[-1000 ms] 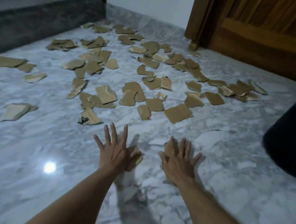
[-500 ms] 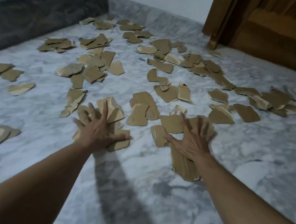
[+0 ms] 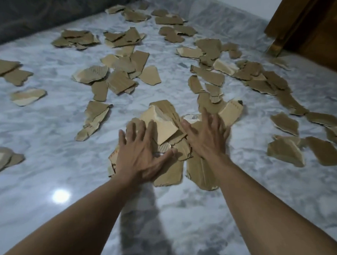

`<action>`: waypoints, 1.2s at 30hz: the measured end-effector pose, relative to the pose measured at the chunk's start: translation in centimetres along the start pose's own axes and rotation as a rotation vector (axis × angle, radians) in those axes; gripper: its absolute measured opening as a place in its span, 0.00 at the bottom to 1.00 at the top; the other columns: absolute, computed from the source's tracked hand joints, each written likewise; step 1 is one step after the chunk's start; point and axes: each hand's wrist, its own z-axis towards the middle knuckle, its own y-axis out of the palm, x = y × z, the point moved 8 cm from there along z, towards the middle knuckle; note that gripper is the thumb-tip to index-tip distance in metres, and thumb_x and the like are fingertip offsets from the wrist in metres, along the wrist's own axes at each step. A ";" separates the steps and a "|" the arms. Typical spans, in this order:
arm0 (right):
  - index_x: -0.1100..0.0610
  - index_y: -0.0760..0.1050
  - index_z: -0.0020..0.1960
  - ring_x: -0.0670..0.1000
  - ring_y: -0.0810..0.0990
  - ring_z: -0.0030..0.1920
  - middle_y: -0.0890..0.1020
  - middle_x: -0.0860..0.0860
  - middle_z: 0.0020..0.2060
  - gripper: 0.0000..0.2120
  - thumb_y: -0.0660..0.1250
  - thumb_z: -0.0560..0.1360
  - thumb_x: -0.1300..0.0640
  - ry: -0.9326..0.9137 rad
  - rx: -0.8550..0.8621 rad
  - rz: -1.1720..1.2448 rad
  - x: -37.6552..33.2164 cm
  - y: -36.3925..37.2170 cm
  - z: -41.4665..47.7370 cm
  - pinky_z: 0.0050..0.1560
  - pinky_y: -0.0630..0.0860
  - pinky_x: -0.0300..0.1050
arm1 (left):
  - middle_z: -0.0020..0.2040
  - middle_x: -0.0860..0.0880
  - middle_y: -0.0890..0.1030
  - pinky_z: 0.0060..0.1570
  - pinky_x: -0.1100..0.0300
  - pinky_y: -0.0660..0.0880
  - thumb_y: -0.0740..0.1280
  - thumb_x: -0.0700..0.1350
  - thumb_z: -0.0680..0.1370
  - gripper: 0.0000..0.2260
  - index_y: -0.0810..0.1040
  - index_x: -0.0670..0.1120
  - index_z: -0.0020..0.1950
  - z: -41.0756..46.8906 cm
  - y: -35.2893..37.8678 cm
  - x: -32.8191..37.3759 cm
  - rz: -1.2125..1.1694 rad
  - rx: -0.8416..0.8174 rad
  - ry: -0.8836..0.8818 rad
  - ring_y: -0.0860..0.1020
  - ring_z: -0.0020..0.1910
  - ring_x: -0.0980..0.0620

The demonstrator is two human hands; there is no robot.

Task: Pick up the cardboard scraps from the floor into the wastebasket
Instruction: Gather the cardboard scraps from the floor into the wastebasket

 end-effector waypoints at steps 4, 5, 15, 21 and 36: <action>0.43 0.63 0.77 0.60 0.59 0.73 0.64 0.54 0.75 0.44 0.44 0.70 0.19 -0.104 -0.098 -0.098 -4.0 1.1 1.3 0.70 0.54 0.64 | 0.80 0.46 0.58 0.77 0.41 0.48 0.45 0.67 0.80 0.29 0.60 0.54 0.77 -0.1 -1.4 -0.8 -0.013 0.126 -0.096 0.52 0.80 0.43; 0.43 0.66 0.75 0.60 0.61 0.71 0.66 0.53 0.74 0.43 0.45 0.71 0.20 -0.128 -0.124 -0.102 -4.7 1.2 1.4 0.68 0.56 0.63 | 0.81 0.46 0.58 0.77 0.39 0.47 0.46 0.65 0.81 0.27 0.60 0.55 0.77 -0.1 -1.4 -0.9 -0.007 0.125 -0.113 0.52 0.80 0.43; 0.46 0.48 0.82 0.67 0.47 0.79 0.49 0.61 0.81 0.52 0.48 0.67 0.17 0.256 -0.301 -0.016 -2.8 0.4 3.5 0.73 0.45 0.72 | 0.82 0.43 0.53 0.77 0.38 0.48 0.48 0.64 0.79 0.36 0.48 0.45 0.82 -0.5 -1.0 -2.3 -0.007 0.076 -0.309 0.49 0.80 0.39; 0.49 0.53 0.79 0.63 0.68 0.70 0.66 0.56 0.74 0.49 0.69 0.69 0.28 0.032 -0.266 0.040 -7.2 0.5 0.1 0.65 0.67 0.59 | 0.76 0.45 0.65 0.65 0.42 0.63 0.52 0.60 0.78 0.32 0.60 0.44 0.77 -0.9 -2.1 -2.3 0.009 0.141 -0.321 0.65 0.69 0.41; 0.54 0.76 0.63 0.51 0.79 0.55 0.81 0.49 0.54 0.25 0.79 0.69 0.60 0.177 -0.194 0.933 -2.5 -5.1 -7.7 0.41 0.72 0.38 | 0.37 0.46 0.84 0.31 0.57 0.80 0.77 0.45 0.74 0.13 0.82 0.39 0.53 -2.8 -4.5 1.1 -1.168 -0.361 -0.547 0.83 0.32 0.49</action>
